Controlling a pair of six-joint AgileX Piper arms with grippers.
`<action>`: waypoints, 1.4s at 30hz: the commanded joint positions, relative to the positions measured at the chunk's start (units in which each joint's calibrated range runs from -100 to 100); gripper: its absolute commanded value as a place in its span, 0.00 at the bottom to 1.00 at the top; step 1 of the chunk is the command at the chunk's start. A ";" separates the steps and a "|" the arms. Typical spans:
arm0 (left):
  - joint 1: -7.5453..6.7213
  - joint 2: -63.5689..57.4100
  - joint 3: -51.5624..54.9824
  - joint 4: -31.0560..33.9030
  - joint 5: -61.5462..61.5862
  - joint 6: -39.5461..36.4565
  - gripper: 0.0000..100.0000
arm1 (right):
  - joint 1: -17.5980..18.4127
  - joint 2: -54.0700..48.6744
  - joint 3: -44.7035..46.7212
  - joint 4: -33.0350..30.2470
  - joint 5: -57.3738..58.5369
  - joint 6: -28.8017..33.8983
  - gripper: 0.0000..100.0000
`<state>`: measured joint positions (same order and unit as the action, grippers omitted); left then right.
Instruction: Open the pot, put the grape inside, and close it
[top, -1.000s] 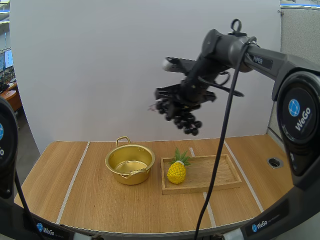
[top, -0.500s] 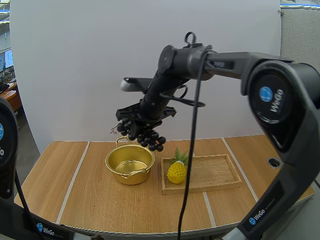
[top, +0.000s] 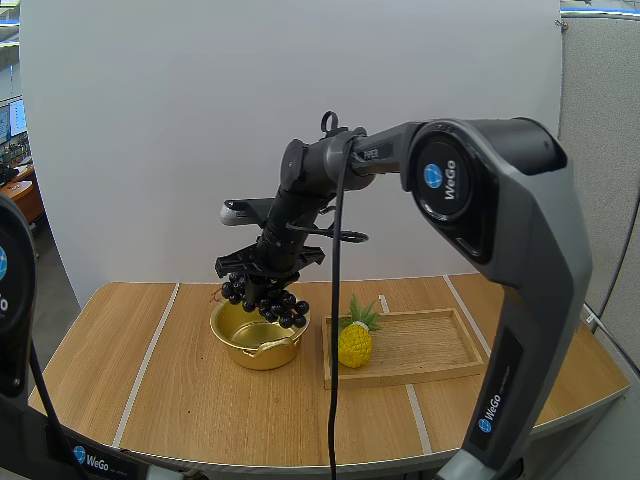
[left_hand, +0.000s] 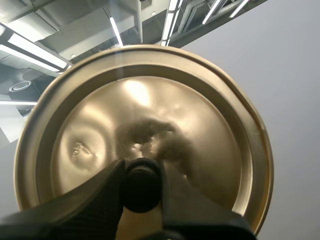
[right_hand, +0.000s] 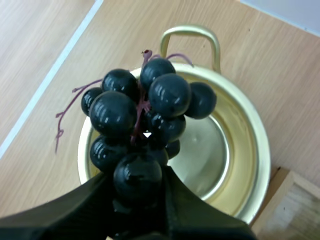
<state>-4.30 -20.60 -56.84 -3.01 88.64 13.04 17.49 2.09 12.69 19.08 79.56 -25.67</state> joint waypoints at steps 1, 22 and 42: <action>-0.19 -0.27 -0.24 0.67 -2.20 -0.19 0.00 | 0.06 2.13 -2.42 -1.39 -0.70 -0.36 0.00; -0.19 -0.27 -0.24 0.67 -2.20 -0.19 0.00 | 0.06 14.74 -2.42 -1.79 -7.52 -0.36 0.00; -0.19 -0.27 -0.24 0.67 -2.20 -0.19 0.00 | 0.06 15.42 -9.53 1.00 1.53 -1.96 1.00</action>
<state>-4.30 -20.60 -56.84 -3.01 88.64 13.04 17.57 17.90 6.09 18.49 80.35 -27.35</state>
